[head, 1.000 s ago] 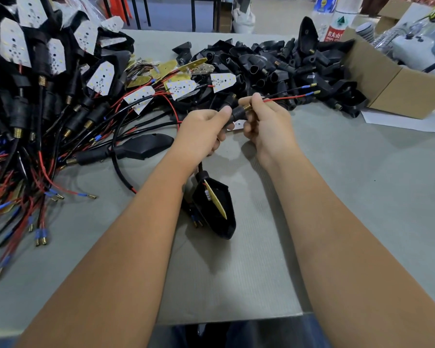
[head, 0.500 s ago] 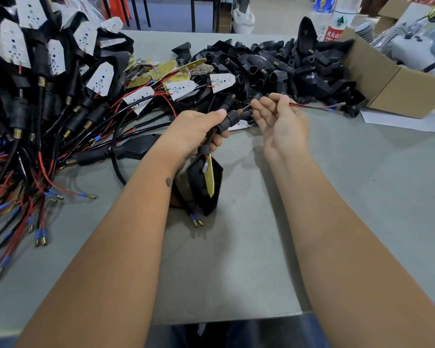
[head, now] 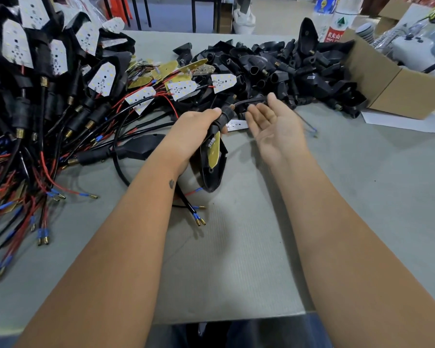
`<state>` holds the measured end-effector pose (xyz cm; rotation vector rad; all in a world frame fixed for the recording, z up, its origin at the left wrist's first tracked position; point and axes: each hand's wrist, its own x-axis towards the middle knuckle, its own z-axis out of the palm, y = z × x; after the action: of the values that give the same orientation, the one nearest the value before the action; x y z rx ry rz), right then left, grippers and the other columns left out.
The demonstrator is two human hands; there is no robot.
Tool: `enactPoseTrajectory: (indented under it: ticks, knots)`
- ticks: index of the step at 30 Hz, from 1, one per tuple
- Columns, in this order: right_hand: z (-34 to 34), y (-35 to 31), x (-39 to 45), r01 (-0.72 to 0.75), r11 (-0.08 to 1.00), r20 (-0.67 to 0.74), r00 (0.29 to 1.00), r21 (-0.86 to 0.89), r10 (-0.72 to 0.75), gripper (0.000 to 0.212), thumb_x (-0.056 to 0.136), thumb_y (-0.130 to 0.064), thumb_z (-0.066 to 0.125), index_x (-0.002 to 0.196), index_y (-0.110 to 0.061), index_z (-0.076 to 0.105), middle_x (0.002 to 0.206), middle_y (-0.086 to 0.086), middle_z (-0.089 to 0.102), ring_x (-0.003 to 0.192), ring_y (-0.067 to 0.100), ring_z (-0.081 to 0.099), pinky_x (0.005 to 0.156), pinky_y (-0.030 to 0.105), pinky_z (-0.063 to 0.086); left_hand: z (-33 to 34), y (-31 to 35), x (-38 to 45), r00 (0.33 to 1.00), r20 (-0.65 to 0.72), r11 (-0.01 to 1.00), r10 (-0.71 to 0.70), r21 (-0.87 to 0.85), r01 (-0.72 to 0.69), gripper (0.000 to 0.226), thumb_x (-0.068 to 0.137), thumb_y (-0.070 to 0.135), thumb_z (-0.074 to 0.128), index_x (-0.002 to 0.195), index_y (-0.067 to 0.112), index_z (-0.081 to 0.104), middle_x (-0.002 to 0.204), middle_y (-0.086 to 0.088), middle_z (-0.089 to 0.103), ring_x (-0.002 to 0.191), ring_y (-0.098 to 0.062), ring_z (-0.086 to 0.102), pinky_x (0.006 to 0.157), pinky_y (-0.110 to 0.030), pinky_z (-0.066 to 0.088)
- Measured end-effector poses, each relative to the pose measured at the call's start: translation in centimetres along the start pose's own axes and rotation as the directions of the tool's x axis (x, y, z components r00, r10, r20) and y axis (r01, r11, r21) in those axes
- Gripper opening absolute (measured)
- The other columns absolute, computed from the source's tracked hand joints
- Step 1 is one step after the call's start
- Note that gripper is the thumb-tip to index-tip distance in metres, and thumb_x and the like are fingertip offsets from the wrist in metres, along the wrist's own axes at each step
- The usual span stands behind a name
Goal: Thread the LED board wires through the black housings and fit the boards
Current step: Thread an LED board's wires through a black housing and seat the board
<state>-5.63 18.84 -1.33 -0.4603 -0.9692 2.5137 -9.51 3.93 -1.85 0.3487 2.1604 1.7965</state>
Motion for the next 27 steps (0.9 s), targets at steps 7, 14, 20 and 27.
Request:
enactPoseTrajectory:
  ticks: [7,14,20,27]
  knots:
    - [0.8,0.9,-1.7,-0.025,0.836,0.300,0.927,-0.548,0.224,0.020,0.096,-0.020,0.057,0.080,-0.010,0.059,0.062,0.001,0.049,0.050,0.010,0.044,0.050,0.019,0.039,0.9,0.3,-0.4,0.995,-0.103,0.998,0.012,-0.065,-0.019,0.031,0.077,0.047,0.050,0.067,0.020,0.061,0.075,-0.006,0.064,0.071,-0.022,0.059,0.082,-0.043,0.050]
    - [0.6,0.8,-2.1,0.055,0.809,0.465,0.840,-0.585,0.279,0.030,0.092,0.000,0.054,0.121,-0.002,0.058,0.096,0.007,0.069,0.082,0.017,0.066,0.093,0.042,0.050,1.3,0.0,0.8,0.952,-0.306,0.995,0.028,-0.082,-0.056,0.043,0.103,0.035,0.032,0.071,0.016,0.052,0.054,0.005,0.051,0.045,-0.010,0.048,0.051,-0.021,0.042]
    - [0.5,0.5,-2.3,0.088,0.767,0.515,0.788,-0.636,0.337,0.036,0.092,0.000,0.055,0.128,-0.007,0.055,0.106,0.014,0.064,0.087,0.023,0.064,0.085,0.036,0.051,1.0,-0.2,0.7,0.938,-0.344,0.990,0.042,-0.112,-0.085,0.035,0.102,0.033,0.032,0.077,0.018,0.052,0.063,0.002,0.050,0.050,-0.011,0.047,0.053,-0.024,0.037]
    - [0.2,0.2,-2.3,0.116,0.733,0.524,0.774,-0.670,0.356,0.048,0.085,0.003,0.064,0.129,-0.014,0.056,0.097,0.015,0.069,0.092,0.028,0.066,0.090,0.048,0.047,0.9,-0.1,0.6,0.939,-0.339,0.992,0.064,-0.085,-0.098,0.030,0.101,0.033,0.035,0.087,0.017,0.056,0.073,0.000,0.052,0.058,-0.012,0.047,0.054,-0.027,0.037]
